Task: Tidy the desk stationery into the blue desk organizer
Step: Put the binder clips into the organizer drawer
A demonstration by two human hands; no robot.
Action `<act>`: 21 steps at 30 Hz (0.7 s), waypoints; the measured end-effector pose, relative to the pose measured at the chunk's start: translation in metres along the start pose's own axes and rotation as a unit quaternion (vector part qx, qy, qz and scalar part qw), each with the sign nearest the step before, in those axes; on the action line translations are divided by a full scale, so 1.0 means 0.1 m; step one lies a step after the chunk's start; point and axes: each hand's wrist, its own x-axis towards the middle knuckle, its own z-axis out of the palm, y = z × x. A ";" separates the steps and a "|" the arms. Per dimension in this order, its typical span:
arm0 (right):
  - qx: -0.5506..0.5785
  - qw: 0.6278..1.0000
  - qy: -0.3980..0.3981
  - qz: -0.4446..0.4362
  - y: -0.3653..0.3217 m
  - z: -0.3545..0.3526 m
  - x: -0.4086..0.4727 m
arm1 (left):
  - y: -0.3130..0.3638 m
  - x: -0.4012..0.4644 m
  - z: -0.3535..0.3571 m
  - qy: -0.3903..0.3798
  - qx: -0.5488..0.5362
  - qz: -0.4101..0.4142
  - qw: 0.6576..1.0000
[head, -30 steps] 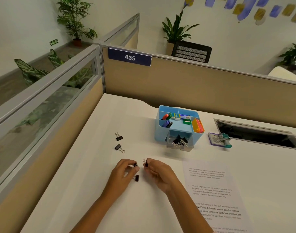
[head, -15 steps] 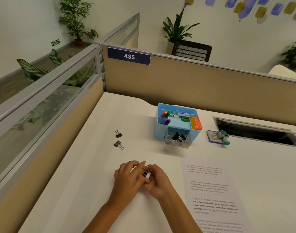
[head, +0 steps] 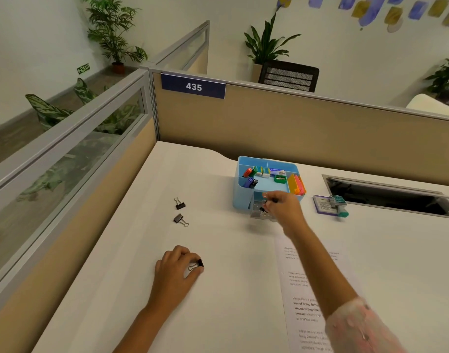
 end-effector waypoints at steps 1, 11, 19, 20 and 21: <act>-0.075 0.996 0.009 -0.037 -0.02 -0.04 0.10 | 0.00 -0.01 0.00 0.002 -0.001 0.002 1.000; -0.374 0.919 -0.059 -0.111 0.05 0.06 0.39 | 0.00 -0.03 0.00 0.020 0.001 0.022 1.000; -0.131 0.973 0.111 -0.156 0.16 0.22 -0.17 | 0.03 -0.01 -0.01 0.039 -0.086 -0.008 0.995; -0.089 0.981 0.085 -0.147 0.21 0.30 -0.32 | 0.05 0.00 -0.01 0.047 -0.094 0.005 0.994; -0.036 0.991 0.048 -0.118 0.26 0.40 -0.48 | 0.09 -0.01 -0.02 0.052 -0.097 0.017 0.994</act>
